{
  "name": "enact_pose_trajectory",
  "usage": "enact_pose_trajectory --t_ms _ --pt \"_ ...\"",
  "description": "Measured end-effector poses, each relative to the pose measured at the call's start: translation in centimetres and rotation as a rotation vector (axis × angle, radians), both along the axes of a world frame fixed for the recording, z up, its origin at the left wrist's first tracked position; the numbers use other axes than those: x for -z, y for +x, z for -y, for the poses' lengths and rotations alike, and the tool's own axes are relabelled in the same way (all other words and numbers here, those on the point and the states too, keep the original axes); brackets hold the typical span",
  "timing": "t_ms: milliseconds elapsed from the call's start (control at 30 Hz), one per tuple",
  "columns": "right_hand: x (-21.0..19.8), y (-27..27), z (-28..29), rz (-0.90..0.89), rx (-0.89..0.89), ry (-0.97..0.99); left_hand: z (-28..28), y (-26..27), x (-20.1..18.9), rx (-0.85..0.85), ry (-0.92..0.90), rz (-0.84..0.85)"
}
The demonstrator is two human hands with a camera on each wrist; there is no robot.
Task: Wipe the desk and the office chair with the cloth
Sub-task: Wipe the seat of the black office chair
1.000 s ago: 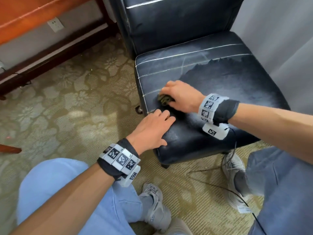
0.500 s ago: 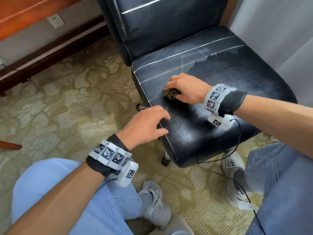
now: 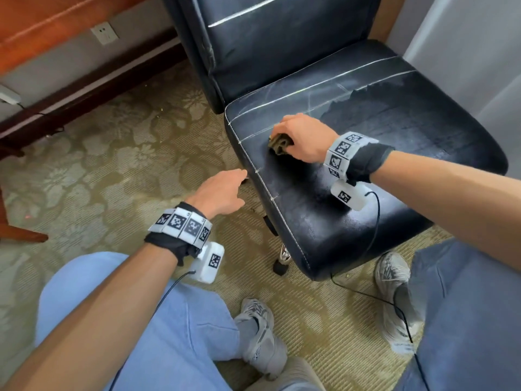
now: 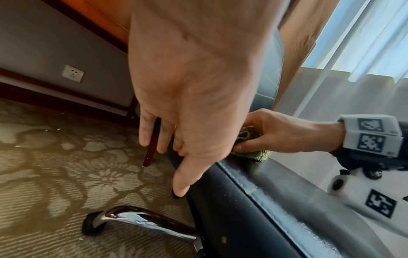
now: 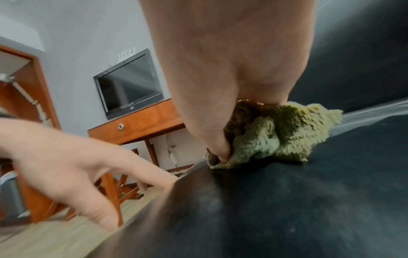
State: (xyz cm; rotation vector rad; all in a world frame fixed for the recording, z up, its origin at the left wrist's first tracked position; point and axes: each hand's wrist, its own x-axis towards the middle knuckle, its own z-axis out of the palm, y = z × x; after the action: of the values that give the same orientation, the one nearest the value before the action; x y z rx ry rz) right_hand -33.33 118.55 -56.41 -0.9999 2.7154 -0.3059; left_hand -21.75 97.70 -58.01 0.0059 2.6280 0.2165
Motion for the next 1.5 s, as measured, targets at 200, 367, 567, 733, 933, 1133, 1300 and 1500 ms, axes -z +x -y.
enact_pose_trajectory --t_ms 200,367,567,733,933,1133,1300,1500 --pt "0.5 3.3 2.1 0.002 -0.226 0.018 1.3 -0.3 2.0 0.059 0.025 0.029" --pt "2.3 5.7 1.9 -0.079 -0.314 -0.033 1.7 0.1 2.0 0.052 0.055 0.007" --pt "2.7 8.3 -0.5 -0.118 -0.416 0.022 1.7 0.7 1.7 0.095 0.057 0.03" --pt "2.5 9.1 -1.1 -0.113 -0.394 0.042 1.7 1.5 1.0 0.165 0.028 0.008" --pt "1.3 5.8 0.7 -0.08 -0.137 0.003 0.8 1.5 0.0 0.028 -0.008 -0.082" --pt "2.4 6.0 0.1 -0.143 -0.175 0.013 1.0 2.1 0.6 0.029 0.022 0.008" --pt "3.1 9.7 -3.3 -0.167 -0.281 0.014 0.8 2.5 0.7 0.049 0.021 -0.03" --pt "4.1 16.2 -7.3 -0.245 -0.34 0.103 -1.0 2.7 -1.0 0.106 -0.057 -0.093"
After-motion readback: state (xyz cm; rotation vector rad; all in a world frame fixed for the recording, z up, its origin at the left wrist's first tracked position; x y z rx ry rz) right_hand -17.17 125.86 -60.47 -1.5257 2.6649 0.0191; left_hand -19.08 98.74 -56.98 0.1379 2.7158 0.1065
